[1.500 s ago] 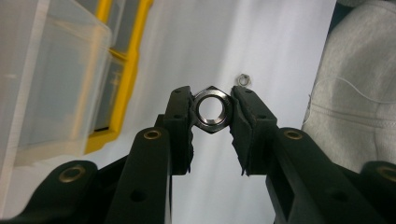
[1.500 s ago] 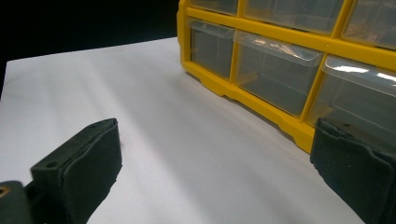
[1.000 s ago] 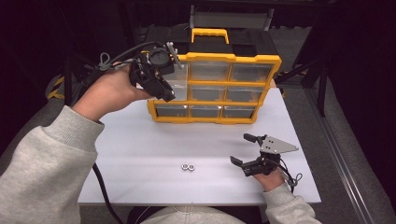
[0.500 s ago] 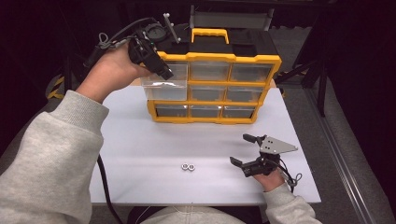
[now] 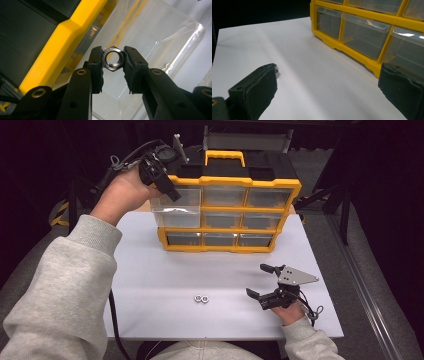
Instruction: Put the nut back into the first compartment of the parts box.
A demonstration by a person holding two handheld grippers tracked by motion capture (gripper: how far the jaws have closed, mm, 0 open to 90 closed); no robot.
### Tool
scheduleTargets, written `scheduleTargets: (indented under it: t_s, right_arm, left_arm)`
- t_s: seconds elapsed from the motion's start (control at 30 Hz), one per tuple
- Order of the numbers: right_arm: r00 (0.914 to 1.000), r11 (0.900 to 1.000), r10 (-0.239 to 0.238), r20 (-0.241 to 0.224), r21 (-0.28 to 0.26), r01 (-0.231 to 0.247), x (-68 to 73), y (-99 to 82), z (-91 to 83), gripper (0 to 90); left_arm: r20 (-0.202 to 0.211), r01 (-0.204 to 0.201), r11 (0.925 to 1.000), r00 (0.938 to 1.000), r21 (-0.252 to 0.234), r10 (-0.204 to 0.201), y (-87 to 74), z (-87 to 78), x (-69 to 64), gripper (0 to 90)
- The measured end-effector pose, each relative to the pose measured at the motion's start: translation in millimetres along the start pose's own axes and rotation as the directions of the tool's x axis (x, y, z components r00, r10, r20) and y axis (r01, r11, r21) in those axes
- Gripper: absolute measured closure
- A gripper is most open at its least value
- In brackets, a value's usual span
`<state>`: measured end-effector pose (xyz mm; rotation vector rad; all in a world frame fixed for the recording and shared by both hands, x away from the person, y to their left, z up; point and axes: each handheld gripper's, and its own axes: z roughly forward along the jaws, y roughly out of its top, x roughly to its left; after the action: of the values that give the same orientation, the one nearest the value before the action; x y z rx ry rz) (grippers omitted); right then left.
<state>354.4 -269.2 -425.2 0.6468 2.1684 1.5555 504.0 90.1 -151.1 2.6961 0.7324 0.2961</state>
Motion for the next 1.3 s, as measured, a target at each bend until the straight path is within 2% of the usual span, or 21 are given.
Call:
scheduleTargets:
  t_s: [0.2,0.27,0.5,0.63,0.73,0.83,0.93,1.03,1.27,1.3]
  right_arm:
    - [1.0000,1.0000,-0.007,-0.003,0.003,0.007,0.2,0.0,-0.1,2.4]
    - [1.0000,1.0000,-0.003,-0.003,0.003,0.003,-0.2,-0.2,0.2,2.4]
    - [1.0000,1.0000,-0.007,-0.005,0.007,0.007,0.1,-0.3,0.5,2.4]
    - [0.9999,0.9999,-0.008,-0.009,0.008,0.008,0.2,-0.4,0.9,2.3]
    - [0.9999,0.9999,-0.008,-0.010,0.008,0.008,0.3,-0.4,1.1,2.3]
    - [0.9999,0.9999,-0.007,-0.013,0.009,0.007,0.6,-0.4,1.2,2.4]
    - [0.9999,0.9999,-0.007,-0.014,0.009,0.007,0.8,-0.4,1.2,2.3]
    - [0.9999,0.9999,-0.008,-0.014,0.009,0.008,0.8,-0.4,1.0,2.4]
    - [0.9998,0.9999,-0.009,-0.015,0.009,0.009,0.9,-0.3,0.9,2.3]
    - [0.9998,0.9999,-0.010,-0.016,0.010,0.010,1.1,-0.2,0.8,2.4]
  left_arm:
    - [0.014,0.017,0.9996,0.9997,0.020,-0.018,-0.3,11.0,4.9,69.3]
    - [0.031,0.024,0.9994,0.9992,0.024,-0.025,-0.9,16.1,6.2,69.3]
    - [0.050,0.022,0.9968,0.9984,0.077,-0.026,0.0,28.9,8.0,69.3]
    - [0.076,0.025,0.9952,0.9966,0.094,-0.032,-0.8,34.3,9.9,69.2]
    - [0.085,0.028,0.9955,0.9958,0.090,-0.036,-1.1,34.2,11.2,69.2]
    - [0.116,0.043,0.9910,0.9916,0.127,-0.058,-0.4,36.4,13.7,69.2]
    - [0.098,0.050,0.9844,0.9929,0.168,-0.067,1.1,37.3,13.8,69.2]
    - [0.104,0.060,0.9825,0.9914,0.177,-0.079,1.4,38.1,14.6,69.2]
    - [0.110,0.067,0.9814,0.9900,0.180,-0.088,0.9,38.3,15.0,69.0]
    - [0.106,0.069,0.9831,0.9905,0.169,-0.088,0.3,37.8,14.5,67.6]
